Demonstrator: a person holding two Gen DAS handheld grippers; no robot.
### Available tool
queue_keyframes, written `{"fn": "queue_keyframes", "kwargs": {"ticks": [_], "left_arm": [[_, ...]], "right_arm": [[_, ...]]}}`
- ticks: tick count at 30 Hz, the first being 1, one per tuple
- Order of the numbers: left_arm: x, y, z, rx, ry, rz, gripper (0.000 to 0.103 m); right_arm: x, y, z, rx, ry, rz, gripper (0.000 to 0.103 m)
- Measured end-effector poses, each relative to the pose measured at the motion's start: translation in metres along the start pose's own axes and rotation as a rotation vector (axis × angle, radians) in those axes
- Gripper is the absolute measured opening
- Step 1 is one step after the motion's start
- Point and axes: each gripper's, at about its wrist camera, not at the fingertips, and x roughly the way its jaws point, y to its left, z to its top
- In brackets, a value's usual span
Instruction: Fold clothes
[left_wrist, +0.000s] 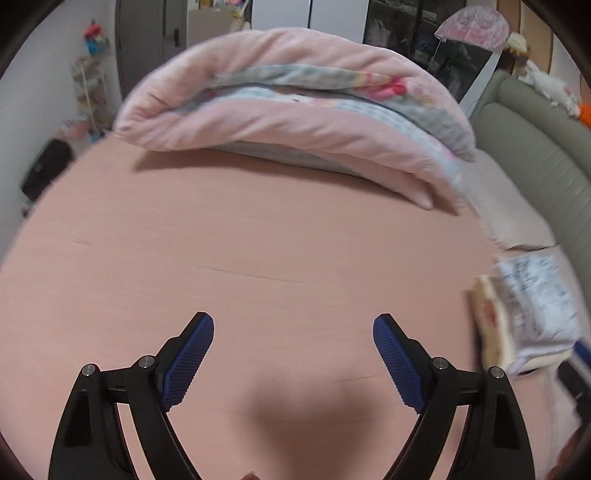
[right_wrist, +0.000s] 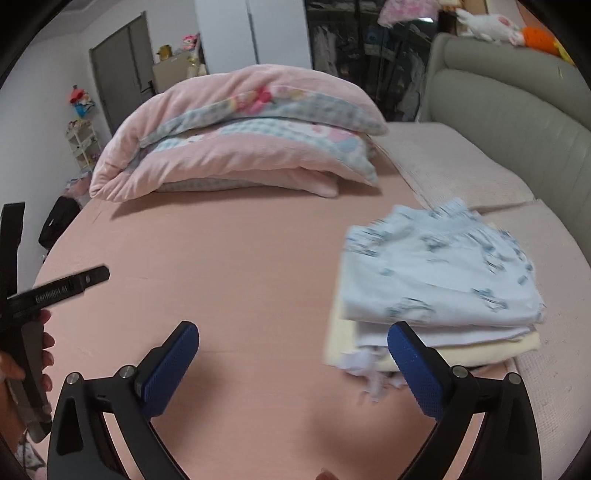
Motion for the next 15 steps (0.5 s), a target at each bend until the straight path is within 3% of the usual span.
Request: {"fn": "queue_keyframes", "kwargs": {"ticks": [7,15], "left_arm": [[-0.024,0.059,-0.018,-0.058,-0.018,0.032,0.089],[-0.097,0.093,-0.072,-0.049,-0.092,-0.002,0.089]], "right_arm": [[-0.016,0.047,-0.009,-0.019,0.005,0.043,0.102],[-0.075,0.074,-0.046,-0.001,-0.002,0.061,0.102]]}}
